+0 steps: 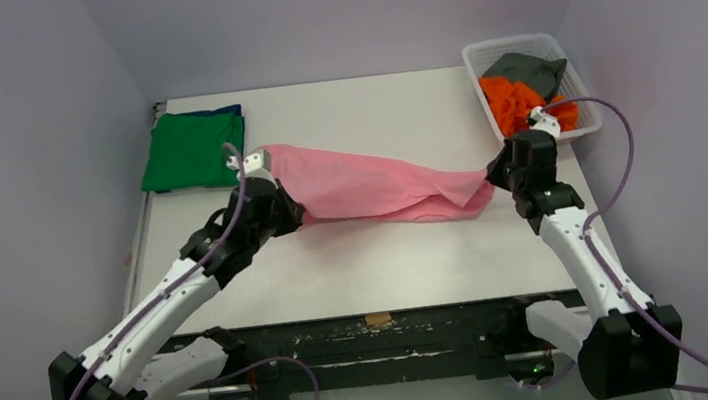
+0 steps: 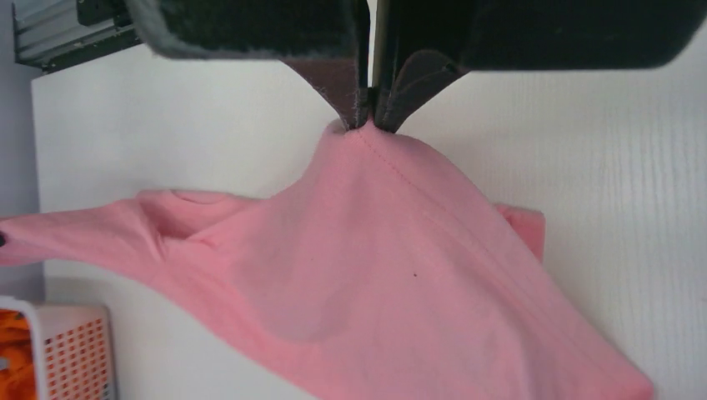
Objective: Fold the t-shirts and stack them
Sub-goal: Flatten out the tshirt
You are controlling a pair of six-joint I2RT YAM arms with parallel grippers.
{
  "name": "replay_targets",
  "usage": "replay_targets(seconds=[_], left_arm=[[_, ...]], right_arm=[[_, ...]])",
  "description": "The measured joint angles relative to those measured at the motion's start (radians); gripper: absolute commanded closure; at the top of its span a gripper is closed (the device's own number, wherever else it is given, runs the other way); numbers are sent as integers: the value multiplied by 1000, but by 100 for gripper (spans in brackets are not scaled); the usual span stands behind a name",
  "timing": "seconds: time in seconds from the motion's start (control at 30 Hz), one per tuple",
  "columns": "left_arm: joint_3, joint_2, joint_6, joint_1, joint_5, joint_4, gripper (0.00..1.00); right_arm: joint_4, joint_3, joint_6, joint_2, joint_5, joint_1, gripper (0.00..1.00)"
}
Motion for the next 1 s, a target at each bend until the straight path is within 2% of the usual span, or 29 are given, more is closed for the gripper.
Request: replay_targets(seconds=[0.13,0.23,0.47,0.6,0.73,0.83,1.0], left_arm=[[23,-241,43,0,-40,-58,100],[113,-356,80,0,-82,-136,100],[522,-545,195,0,-190,-240,100],[740,-571,249,0,-188,-286,100],[938,-552,294,0,-117,-351,100],[1033,-531,312,0,-72,-394,100],[1070,-520,328,0,-39,-435,100]], right_arm=[[-60,47,-27,-162,-30,0,100],[-122,157,-44,-227,-47,0,100],[-238,610,-84,-297,-69,0,100],[-300,854,-106,-292,-101,1,100],[-356,1111,-125,-260,-147,1,100],[-380,1236,-137,-249,-166,1,100],[-410,1368,-158,-226,-180,1,100]])
